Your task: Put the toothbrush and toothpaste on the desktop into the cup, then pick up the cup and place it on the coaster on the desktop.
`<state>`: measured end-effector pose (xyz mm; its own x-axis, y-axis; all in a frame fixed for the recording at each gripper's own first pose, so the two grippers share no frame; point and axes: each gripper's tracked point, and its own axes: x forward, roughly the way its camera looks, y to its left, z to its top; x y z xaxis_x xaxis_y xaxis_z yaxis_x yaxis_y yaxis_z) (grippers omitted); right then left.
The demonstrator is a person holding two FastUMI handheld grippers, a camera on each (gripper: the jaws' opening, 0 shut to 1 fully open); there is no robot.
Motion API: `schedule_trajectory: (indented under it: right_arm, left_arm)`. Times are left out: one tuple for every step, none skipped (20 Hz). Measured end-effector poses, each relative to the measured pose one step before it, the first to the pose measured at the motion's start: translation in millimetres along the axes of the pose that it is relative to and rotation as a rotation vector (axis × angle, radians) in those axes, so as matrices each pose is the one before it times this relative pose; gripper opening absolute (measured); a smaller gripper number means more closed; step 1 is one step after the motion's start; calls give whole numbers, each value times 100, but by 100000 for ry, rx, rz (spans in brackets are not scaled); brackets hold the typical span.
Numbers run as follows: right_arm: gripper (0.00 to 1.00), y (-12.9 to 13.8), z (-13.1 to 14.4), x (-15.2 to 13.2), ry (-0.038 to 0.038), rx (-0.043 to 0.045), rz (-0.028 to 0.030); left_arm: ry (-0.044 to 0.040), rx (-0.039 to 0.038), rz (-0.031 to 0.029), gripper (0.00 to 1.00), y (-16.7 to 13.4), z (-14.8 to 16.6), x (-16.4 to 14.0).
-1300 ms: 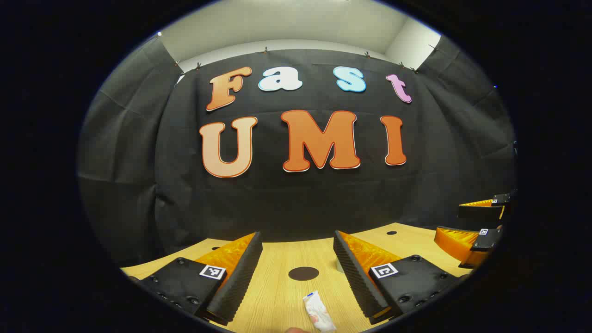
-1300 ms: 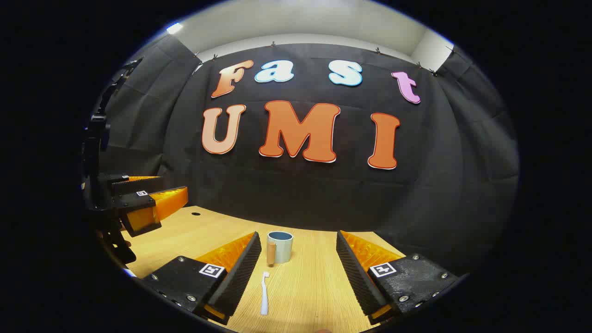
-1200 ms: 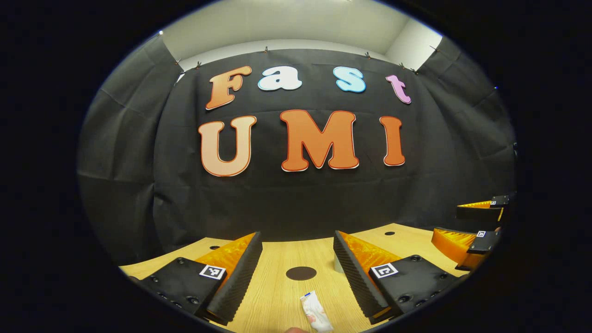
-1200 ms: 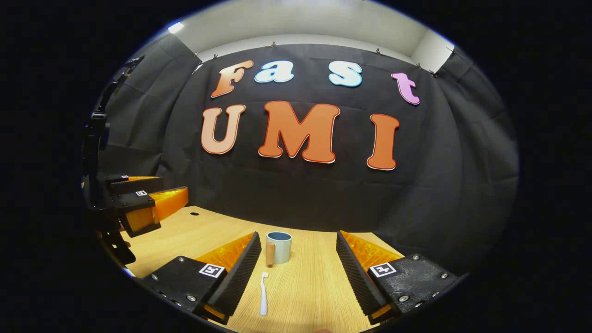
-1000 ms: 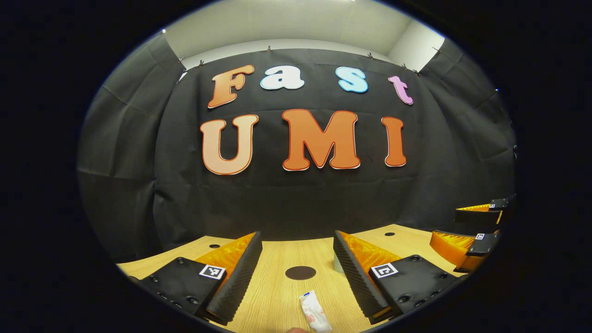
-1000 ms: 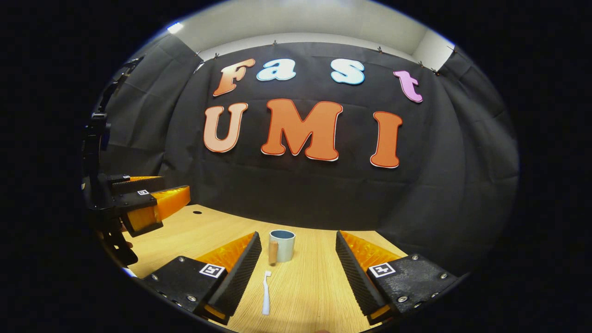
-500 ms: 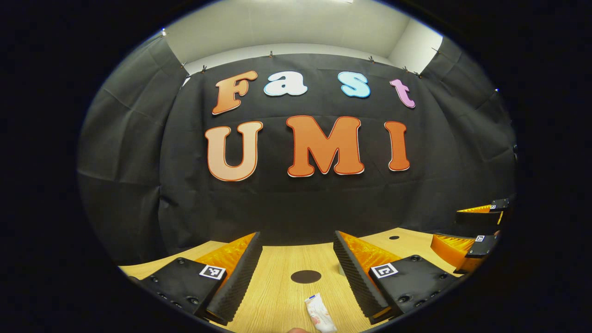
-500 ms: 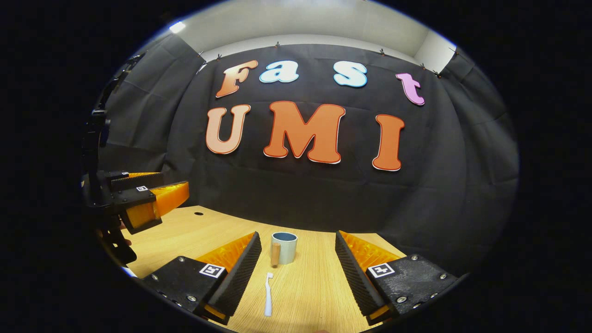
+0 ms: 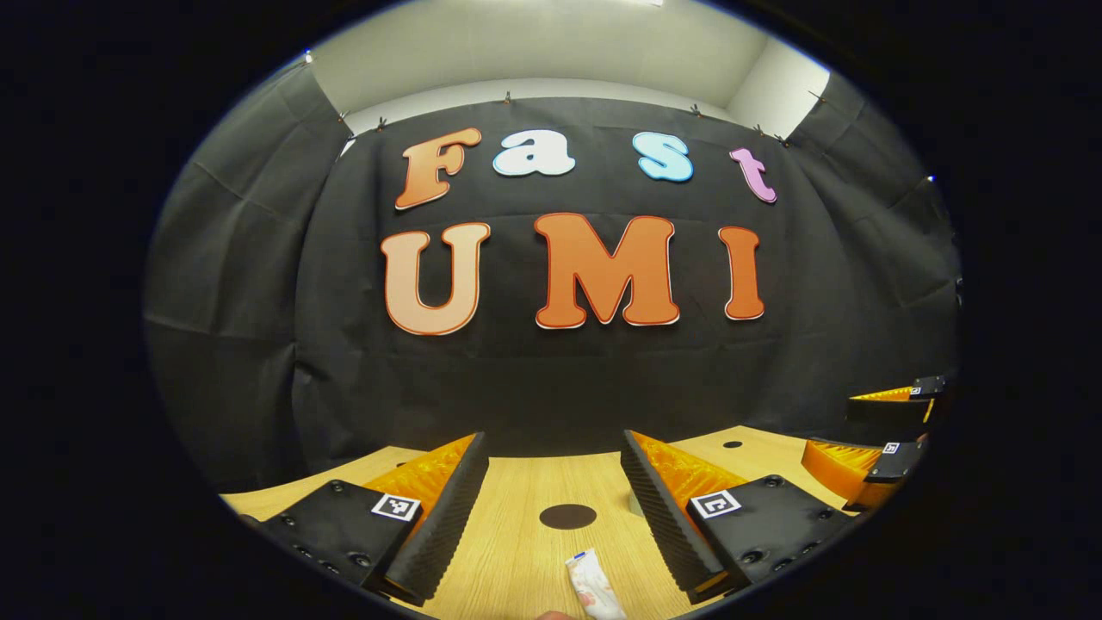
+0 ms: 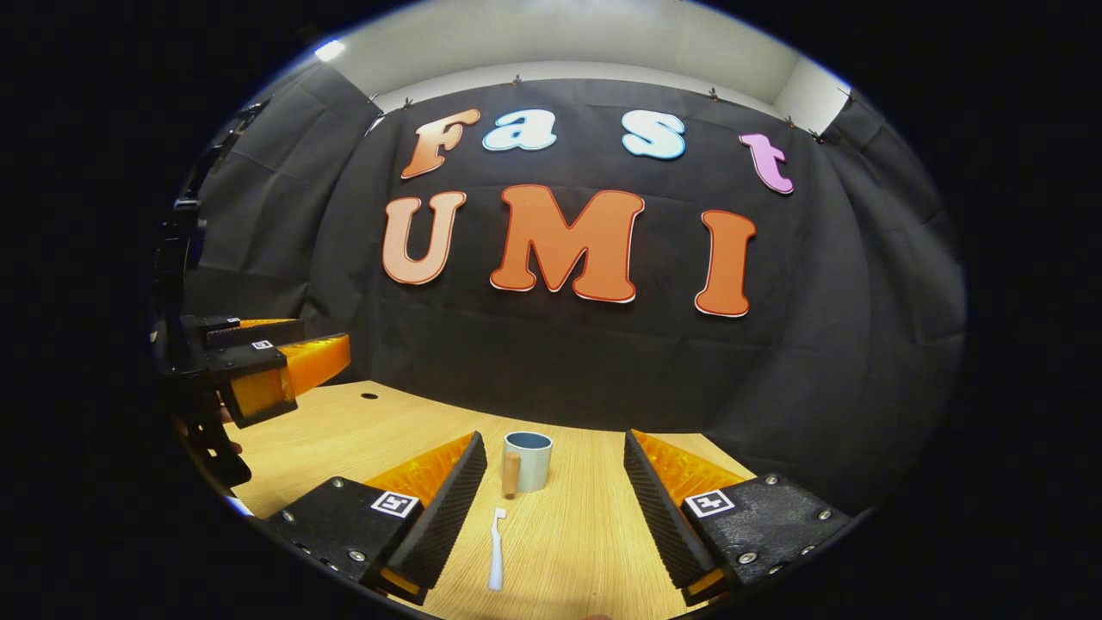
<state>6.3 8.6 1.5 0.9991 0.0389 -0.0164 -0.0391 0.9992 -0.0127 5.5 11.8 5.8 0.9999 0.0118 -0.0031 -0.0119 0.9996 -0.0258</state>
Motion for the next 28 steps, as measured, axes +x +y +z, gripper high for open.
schedule_trajectory:
  right_arm:
    - [96, 88, 54, 161, 672, -253, 896]
    - [96, 41, -14, 189, 1128, -389, 1076]
    - [96, 83, -74, 217, 1599, -623, 1113]
    - [96, -81, -234, 414, 2051, -804, 936]
    - [96, -142, -255, 380, 2640, -815, 723]
    - [96, -1, -215, 293, 2767, -576, 1146]
    - [96, 21, -231, 395, 2665, -240, 1351]
    - [96, 174, -253, 331, 2608, -233, 1114]
    - [96, 1, -339, 219, 2362, -923, 646]
    - [94, 236, -114, 323, 1505, -2065, 1135]
    - [93, 282, 14, 293, 779, -2455, 911]
    - [93, 269, 5, 158, 1109, -1700, 693]
    - [92, -1, -210, 430, 1936, -649, 1008]
    - [90, 269, -331, 278, 2255, 445, 1269]
    - [89, 407, -339, 336, 2418, 529, 1596]
    - [88, 407, -289, 499, 2098, -353, 2309]
    - [88, 290, -299, 557, 1632, -804, 1412]
    - [85, 38, -381, 590, 2504, -239, 323]
    - [83, 250, -428, 664, 3382, 318, 613]
    - [81, 276, -276, 879, 3454, 852, 1341]
    - [82, 104, -623, 610, 3515, 879, 1585]
    - [82, 312, -1172, 358, 3340, 462, 1675]
    - [82, 406, -540, 489, 3125, 26, 1563]
    - [82, 373, -563, 298, 3061, -400, 1997]
    - [81, 247, -373, 330, 3208, 89, 1338]
    - [80, 299, -188, 403, 2344, 365, 1171]
    - [80, 206, -282, 388, 2651, -301, 723]
    - [79, 234, -283, 449, 2086, -786, -256]
  left_arm:
    - [2171, -569, -854, 98, -29, -293, 354]
    - [2407, -614, -680, 98, -82, -111, 328]
    - [2154, -467, -498, 98, -75, -247, 379]
    - [2385, -643, -693, 96, -59, -259, 488]
    - [3162, -642, -959, 94, -125, -593, 381]
    - [3132, -167, -962, 100, -167, -414, 397]
    - [3313, 352, -858, 98, -214, -550, 312]
    - [3311, 873, -642, 100, -6, -502, 179]
    - [3015, 1023, -686, 100, -76, -643, 161]
    - [3391, 830, -947, 98, -170, -639, 151]
    - [3939, 789, -1082, 98, -237, -577, 170]
    - [4555, 929, -536, 98, -114, -818, 361]
    - [4265, 1008, -1130, 98, -199, -962, 404]
    - [3305, 334, -1258, 95, -143, -586, 333]
    - [3156, 231, -1168, 99, -128, -477, 343]
    - [2489, -10, -704, 100, 39, -423, 353]
    - [2515, -1213, -579, 99, -52, -782, 382]
    - [3935, -1310, -2018, 99, -464, -921, 44]
    - [3989, -1135, -1837, 100, -365, -1068, 272]
    - [3145, -1057, -1144, 99, -154, -686, 305]
    - [2231, -820, -473, 99, 140, -558, 318]
    - [1882, -846, 55, 99, 179, -391, 132]
    - [1771, -1216, -246, 99, 116, -632, 490]
    - [2372, -1488, -635, 99, 82, -525, 413]
    - [2693, -1630, -859, 99, -144, -574, 436]
    - [3168, -866, -1021, 100, -129, -515, 52]
    - [2207, -395, -460, 98, 18, -454, 154]
    - [1945, -156, -361, 97, 115, -322, 191]
